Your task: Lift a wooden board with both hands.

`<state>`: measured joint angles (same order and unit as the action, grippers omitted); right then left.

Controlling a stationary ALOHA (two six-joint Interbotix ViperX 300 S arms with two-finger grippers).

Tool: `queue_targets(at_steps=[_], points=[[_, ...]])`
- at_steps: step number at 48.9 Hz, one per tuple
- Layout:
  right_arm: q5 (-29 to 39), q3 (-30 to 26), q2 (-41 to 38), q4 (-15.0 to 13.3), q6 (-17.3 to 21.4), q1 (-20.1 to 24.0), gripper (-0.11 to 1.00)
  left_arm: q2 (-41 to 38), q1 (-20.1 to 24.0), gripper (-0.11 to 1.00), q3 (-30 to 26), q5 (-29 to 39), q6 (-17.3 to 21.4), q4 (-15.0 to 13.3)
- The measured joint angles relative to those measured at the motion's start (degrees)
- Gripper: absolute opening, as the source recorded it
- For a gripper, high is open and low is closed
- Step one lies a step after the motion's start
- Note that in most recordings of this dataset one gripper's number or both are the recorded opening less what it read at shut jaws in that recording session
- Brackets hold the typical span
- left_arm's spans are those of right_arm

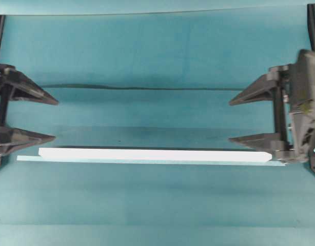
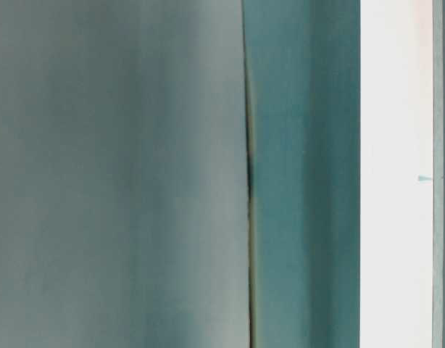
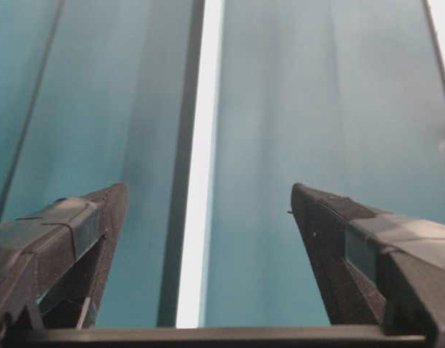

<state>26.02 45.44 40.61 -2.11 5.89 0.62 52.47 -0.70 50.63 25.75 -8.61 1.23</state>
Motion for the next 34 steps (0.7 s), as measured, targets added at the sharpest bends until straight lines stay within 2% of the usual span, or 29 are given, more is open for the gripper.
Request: queue_targets(at_steps=[15, 34], points=[[-1.6, 2.1, 7.2, 0.0, 0.0, 0.0, 0.95, 3.4, 0.0, 0.97, -0.1, -0.4, 0.1, 0.0], [-7.2, 6.1, 14.7, 0.4, 0.0, 0.0, 0.95, 6.6, 0.0, 0.97, 0.0, -3.5, 0.0, 0.0]])
